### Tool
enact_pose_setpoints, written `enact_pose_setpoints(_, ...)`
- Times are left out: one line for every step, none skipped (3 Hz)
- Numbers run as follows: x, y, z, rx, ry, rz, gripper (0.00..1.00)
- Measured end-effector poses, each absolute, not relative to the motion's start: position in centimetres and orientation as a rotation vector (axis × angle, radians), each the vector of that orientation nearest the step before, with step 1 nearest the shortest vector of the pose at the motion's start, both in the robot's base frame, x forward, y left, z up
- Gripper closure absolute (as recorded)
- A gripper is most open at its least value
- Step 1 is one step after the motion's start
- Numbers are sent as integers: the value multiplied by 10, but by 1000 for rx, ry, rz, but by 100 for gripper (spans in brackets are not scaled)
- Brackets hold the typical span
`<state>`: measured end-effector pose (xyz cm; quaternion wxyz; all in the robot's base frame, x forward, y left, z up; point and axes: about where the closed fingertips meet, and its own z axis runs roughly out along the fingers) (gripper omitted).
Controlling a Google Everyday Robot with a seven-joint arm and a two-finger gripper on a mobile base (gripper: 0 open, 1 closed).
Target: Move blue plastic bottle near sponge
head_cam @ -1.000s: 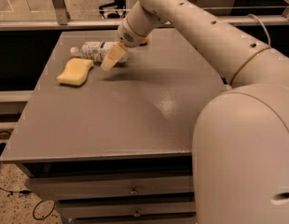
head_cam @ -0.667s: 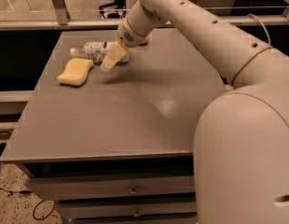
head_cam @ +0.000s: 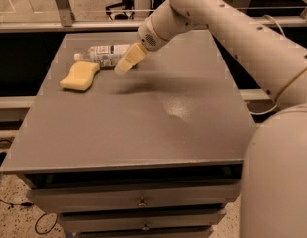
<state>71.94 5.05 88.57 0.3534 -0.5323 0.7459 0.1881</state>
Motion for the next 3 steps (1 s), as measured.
enact_pose_setpoints(698, -7, 907, -1288, 1829, 573, 0)
enact_pose_setpoints(677, -49, 926, -1228, 1725, 659, 0)
enact_pose_setpoints(676, -52, 926, -1222, 1722, 664, 0)
